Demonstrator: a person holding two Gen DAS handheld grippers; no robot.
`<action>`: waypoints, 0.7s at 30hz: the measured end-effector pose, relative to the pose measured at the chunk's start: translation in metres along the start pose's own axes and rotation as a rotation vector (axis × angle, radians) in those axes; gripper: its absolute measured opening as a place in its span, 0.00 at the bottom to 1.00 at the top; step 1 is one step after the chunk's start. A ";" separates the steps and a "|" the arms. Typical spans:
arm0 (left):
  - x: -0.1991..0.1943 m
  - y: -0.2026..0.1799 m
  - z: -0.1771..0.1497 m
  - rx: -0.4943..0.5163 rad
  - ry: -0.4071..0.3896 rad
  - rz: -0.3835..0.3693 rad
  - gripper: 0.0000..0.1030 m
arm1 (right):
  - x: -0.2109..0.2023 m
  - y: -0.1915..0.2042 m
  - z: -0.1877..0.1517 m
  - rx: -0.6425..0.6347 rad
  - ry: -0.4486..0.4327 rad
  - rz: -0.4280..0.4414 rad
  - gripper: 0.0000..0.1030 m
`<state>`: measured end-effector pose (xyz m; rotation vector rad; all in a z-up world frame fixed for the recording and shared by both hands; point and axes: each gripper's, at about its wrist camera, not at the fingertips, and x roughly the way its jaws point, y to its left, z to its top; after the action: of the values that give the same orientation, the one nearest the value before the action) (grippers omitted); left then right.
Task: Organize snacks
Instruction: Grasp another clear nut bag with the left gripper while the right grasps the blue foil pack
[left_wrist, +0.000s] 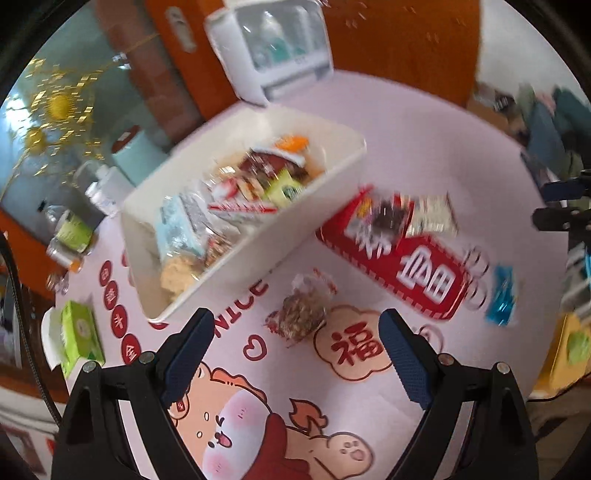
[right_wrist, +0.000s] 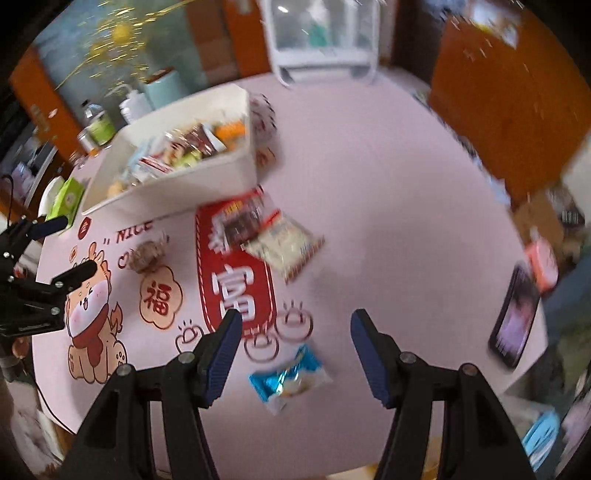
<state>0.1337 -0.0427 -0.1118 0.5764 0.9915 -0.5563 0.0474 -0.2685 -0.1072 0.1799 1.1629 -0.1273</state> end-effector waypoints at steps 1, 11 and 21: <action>0.010 -0.001 -0.001 0.016 0.018 0.003 0.87 | 0.006 -0.003 -0.007 0.035 0.013 0.003 0.60; 0.088 -0.001 -0.001 0.091 0.146 -0.026 0.87 | 0.068 -0.009 -0.057 0.287 0.141 0.003 0.60; 0.130 0.005 0.002 0.067 0.206 -0.101 0.71 | 0.089 0.001 -0.072 0.311 0.174 -0.049 0.47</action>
<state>0.1952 -0.0623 -0.2251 0.6546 1.2051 -0.6308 0.0183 -0.2530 -0.2167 0.4446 1.3171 -0.3416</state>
